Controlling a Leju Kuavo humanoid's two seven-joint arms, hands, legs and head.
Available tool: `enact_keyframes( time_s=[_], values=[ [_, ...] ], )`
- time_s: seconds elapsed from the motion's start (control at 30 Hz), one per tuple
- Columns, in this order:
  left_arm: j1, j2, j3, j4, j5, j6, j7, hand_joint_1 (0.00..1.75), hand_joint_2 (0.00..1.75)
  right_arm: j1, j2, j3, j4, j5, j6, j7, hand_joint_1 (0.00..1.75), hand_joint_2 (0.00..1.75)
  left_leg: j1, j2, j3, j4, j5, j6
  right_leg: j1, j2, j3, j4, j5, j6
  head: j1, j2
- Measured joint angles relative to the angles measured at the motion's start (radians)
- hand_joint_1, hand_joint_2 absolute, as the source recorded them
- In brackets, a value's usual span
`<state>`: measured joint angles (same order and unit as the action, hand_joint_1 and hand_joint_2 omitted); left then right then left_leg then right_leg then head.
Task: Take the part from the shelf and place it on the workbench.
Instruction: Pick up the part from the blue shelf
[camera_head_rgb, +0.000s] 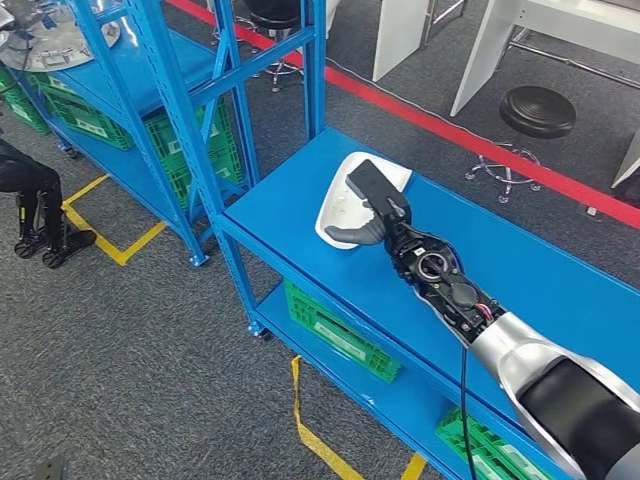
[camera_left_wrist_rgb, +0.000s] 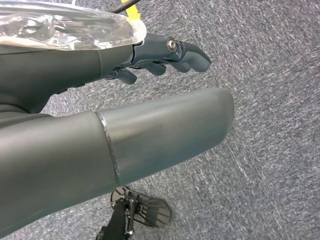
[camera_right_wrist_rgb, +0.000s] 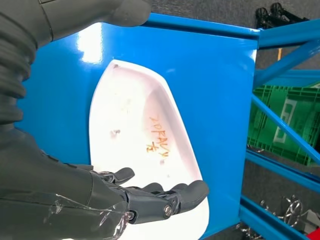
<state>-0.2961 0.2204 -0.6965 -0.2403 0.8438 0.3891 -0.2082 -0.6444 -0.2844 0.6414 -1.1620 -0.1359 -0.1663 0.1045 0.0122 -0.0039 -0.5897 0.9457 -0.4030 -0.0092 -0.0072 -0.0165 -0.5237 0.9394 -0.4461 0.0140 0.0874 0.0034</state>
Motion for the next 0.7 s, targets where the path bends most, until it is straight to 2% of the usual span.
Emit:
enact_keyframes(
  time_s=[0.7],
  values=[
    [0.001, 0.001, 0.0, 0.0, 0.0, 0.0, 0.0, 0.0, 0.0, 0.0, -0.001, -0.007, 0.0, 0.0, 0.0, 0.001, 0.0, 1.75, 0.0, 0.0, 0.0, 0.0, 0.0, 0.0, 0.0, 0.0, 0.0, 0.0, 0.0, 0.0, 0.0, 0.0]
  ],
)
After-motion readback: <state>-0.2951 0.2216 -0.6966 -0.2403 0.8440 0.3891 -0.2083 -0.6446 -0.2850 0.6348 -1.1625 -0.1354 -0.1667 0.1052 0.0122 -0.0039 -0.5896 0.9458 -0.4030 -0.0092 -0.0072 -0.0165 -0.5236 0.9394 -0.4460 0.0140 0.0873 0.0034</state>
